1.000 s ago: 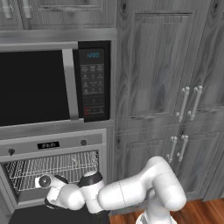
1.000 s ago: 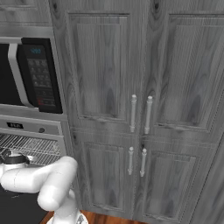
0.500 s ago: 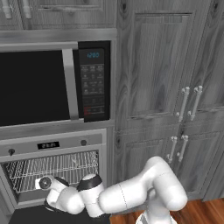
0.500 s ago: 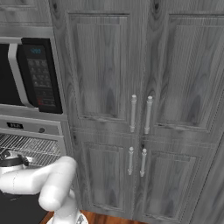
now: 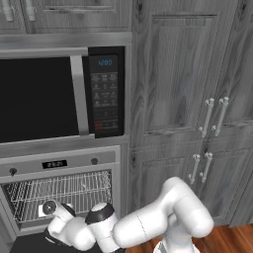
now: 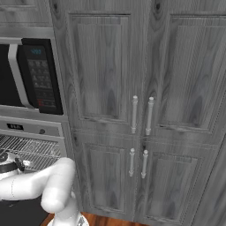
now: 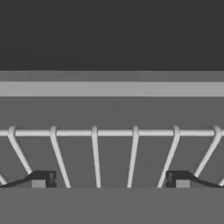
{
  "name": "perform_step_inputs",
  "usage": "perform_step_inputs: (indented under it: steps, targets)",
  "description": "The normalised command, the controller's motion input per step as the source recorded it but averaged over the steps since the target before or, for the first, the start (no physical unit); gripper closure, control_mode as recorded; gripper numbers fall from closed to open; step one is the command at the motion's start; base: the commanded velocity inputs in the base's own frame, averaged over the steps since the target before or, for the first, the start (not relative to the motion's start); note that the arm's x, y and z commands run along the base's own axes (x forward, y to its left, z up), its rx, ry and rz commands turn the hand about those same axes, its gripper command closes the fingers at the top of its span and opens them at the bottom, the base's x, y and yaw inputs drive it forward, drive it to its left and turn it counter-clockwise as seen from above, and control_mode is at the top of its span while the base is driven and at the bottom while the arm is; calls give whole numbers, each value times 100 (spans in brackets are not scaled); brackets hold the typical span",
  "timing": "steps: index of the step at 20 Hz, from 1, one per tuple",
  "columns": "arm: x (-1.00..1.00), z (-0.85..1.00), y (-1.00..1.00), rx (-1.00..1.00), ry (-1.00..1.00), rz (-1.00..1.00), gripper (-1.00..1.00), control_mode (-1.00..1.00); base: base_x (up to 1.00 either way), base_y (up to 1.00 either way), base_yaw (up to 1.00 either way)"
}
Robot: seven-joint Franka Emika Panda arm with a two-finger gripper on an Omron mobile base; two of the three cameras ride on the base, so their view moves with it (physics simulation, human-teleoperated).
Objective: Take the fish from the oven and place it on the plate on the counter.
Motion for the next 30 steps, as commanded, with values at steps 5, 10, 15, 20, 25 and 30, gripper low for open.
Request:
perform_step_inputs:
  steps: [5, 10, 15, 20, 25, 30]
  targets:
    - [-100, -100, -7, 0, 0, -1, -100, -100, 0, 0, 0]
    - [-100, -100, -7, 0, 0, 0, -100, -100, 0, 0, 0]
    - [-100, -90, -12, 0, 0, 0, -100, -100, 0, 0, 0]
    - [-100, -76, -16, 0, 0, 0, -100, -100, 0, 0, 0]
    - [-100, -72, -12, 0, 0, 0, -100, -100, 0, 0, 0]
    - [-100, -69, -16, 0, 0, 0, -100, -100, 0, 0, 0]
